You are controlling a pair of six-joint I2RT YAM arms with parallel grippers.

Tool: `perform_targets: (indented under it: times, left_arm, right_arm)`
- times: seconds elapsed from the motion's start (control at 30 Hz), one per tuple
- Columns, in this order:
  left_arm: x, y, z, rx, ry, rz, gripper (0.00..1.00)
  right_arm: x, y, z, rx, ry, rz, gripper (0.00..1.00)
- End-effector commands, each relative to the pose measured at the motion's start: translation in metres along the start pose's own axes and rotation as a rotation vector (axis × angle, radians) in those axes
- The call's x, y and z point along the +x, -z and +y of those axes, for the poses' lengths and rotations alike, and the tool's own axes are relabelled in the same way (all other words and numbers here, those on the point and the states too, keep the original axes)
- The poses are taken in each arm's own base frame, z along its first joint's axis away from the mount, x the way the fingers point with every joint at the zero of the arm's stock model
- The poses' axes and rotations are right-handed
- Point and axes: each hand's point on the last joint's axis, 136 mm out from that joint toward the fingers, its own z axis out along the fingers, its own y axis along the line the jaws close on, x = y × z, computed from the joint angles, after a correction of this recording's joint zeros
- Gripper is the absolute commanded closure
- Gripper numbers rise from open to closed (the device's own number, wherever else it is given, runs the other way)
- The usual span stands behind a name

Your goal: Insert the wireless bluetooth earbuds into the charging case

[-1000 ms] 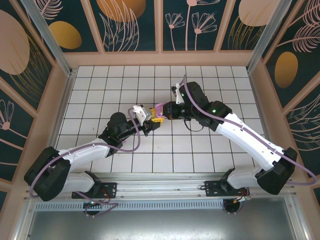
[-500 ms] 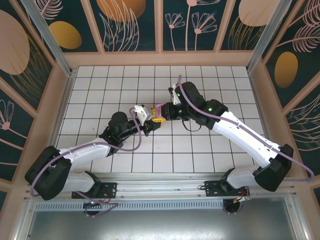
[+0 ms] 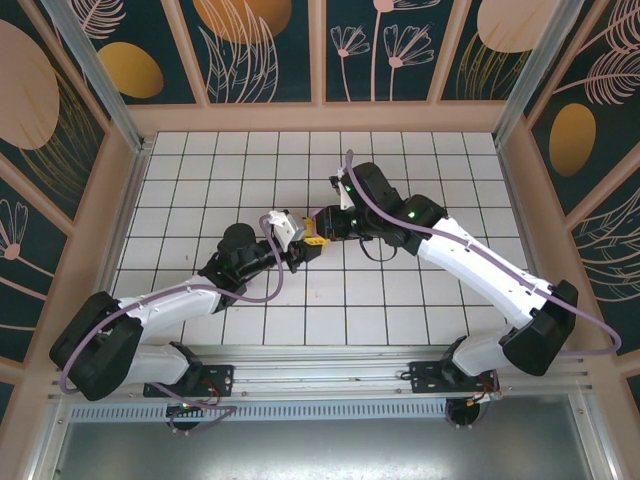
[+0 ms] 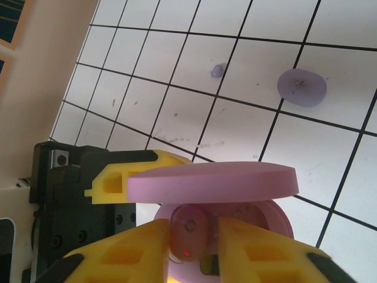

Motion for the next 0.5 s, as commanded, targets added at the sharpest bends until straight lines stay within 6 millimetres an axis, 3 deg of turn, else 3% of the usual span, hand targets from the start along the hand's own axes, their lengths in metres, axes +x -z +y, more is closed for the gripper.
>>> perform_targets:
  times: [0.0, 0.47]
  left_arm:
    - [-0.020, -0.002, -0.001, -0.001, -0.053, -0.056, 0.91]
    - [-0.019, 0.002, 0.001, -0.018, -0.047, -0.048, 0.91]
  right_arm:
    - [-0.001, 0.004, 0.001, 0.021, 0.010, 0.002, 0.69]
    - [-0.012, 0.022, 0.015, -0.057, -0.007, -0.066, 0.66]
